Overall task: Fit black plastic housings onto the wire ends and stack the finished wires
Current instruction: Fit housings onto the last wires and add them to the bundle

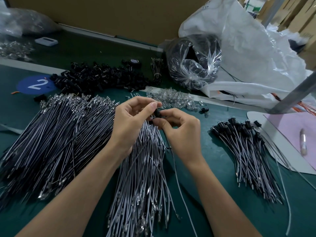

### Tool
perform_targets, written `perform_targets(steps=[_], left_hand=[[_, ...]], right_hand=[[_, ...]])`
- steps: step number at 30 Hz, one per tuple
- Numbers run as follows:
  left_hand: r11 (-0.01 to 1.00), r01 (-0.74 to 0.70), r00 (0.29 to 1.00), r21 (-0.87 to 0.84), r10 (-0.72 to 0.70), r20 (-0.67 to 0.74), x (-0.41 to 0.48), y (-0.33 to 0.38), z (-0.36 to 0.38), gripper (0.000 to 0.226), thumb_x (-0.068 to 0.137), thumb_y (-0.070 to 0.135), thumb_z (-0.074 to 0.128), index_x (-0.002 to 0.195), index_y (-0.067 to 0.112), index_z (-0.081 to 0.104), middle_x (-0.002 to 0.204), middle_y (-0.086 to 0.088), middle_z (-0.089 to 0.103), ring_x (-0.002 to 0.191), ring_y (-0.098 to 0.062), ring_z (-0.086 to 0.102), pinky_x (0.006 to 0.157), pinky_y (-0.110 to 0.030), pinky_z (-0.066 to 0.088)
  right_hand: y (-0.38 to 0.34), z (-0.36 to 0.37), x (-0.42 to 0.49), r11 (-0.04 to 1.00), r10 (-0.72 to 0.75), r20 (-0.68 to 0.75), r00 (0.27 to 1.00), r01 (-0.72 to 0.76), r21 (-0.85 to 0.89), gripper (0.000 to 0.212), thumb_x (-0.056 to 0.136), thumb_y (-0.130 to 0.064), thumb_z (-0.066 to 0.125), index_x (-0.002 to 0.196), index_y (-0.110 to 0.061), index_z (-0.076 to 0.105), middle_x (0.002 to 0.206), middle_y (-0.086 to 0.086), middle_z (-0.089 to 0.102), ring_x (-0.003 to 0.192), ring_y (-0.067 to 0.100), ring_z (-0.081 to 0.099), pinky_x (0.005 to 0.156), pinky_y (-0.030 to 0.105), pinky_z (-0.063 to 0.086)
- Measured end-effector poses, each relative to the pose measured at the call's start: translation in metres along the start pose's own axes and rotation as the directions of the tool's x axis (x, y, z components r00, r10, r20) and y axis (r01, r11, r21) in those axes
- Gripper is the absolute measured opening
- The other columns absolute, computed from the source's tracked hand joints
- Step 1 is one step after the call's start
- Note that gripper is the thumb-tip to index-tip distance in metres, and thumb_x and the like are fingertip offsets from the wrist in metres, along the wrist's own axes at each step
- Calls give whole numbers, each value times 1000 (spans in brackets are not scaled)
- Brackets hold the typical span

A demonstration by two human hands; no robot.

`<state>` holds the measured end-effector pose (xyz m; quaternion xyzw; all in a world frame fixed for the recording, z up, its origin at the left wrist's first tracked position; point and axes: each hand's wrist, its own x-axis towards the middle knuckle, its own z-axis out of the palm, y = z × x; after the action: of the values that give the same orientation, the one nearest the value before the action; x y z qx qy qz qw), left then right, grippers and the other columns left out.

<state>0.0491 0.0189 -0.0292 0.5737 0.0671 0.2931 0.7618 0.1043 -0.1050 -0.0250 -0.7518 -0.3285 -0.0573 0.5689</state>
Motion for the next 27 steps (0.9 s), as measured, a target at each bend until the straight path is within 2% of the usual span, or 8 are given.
perform_targets(steps=[4,8,12,16,19,27], left_hand=[[998,-54,998,41,53,16,0,0,0,8,89,8,67,88,14,72,89,-5,76,86,-14,71,71,-20,53],[994,-86,996,61,85,22,0,1,-1,8,87,7,69,86,14,72,86,-3,76,84,-13,71,71,-19,52],[993,-95,995,67,94,19,-1,2,-1,6,86,5,70,86,11,71,84,-3,76,82,-11,70,71,-18,51],[995,-96,995,39,95,12,-2,6,0,4,83,3,71,85,7,71,80,-1,75,80,-10,70,70,-18,50],[997,-67,998,-28,67,9,-2,9,0,11,72,13,75,82,8,72,79,0,75,79,-10,70,70,-18,51],[999,-44,996,-16,45,71,0,11,-8,5,72,18,78,77,20,77,84,-2,76,81,-12,69,69,-20,51]], right_hand=[[-1,-1,0,999,-23,3,1000,23,-38,15,79,-7,79,93,-8,74,76,-2,75,69,4,71,62,19,55],[-2,-2,0,999,-28,2,1000,28,-46,16,79,-4,78,92,-10,74,74,-3,75,66,2,70,59,11,49],[-1,-2,0,999,-20,14,1000,20,-34,18,78,-3,78,93,-12,74,73,-6,74,67,1,70,60,11,49],[-2,-2,0,999,20,28,999,-22,46,18,79,-2,77,94,-10,73,75,-5,75,70,4,72,64,16,54],[-2,-3,1,989,72,41,997,-77,123,17,80,0,76,93,-9,73,76,-4,75,70,8,73,66,21,57],[-2,-4,0,992,69,61,996,-75,103,18,80,-1,77,94,-10,72,76,-5,75,71,8,73,69,28,60]])
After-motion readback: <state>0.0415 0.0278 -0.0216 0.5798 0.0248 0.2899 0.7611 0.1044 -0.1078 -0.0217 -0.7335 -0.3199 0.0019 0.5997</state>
